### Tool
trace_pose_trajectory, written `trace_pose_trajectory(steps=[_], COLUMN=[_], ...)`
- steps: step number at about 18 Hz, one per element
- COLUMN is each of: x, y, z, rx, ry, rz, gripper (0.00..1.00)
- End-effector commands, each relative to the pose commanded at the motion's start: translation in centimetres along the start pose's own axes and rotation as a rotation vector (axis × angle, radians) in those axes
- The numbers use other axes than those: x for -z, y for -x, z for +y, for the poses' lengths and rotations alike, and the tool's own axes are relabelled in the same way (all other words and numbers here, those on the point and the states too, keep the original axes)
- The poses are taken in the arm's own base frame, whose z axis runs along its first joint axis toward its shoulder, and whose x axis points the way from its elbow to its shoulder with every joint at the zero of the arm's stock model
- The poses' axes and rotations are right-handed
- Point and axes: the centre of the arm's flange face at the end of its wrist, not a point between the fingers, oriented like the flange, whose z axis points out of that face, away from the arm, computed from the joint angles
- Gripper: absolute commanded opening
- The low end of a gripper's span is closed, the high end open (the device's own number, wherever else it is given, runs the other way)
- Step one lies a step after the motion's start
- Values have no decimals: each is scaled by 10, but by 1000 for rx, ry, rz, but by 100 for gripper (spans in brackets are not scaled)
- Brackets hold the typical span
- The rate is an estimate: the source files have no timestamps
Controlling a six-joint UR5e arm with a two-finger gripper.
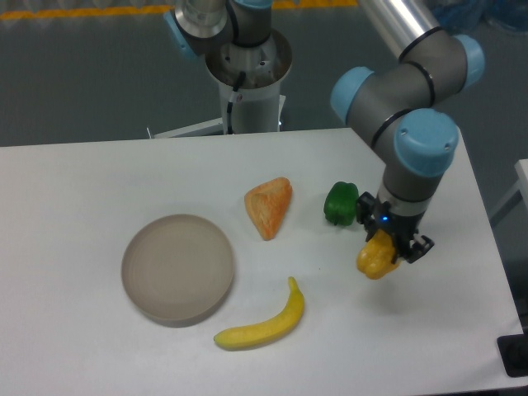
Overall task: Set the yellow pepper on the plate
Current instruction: 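Carry the yellow pepper over the beige plate and lower it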
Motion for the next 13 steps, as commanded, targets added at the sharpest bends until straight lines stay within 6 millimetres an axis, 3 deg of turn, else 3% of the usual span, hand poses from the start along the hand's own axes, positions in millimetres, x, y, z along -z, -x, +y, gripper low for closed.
trace_pose_trajectory(steps=[7, 9, 13], x=[5, 4, -11], y=[-67, -92, -141], z=[-81, -114, -169], rx=[-37, -21, -28], ry=[-12, -18, -11], rz=[19, 27, 59], gripper=[0, 0, 0])
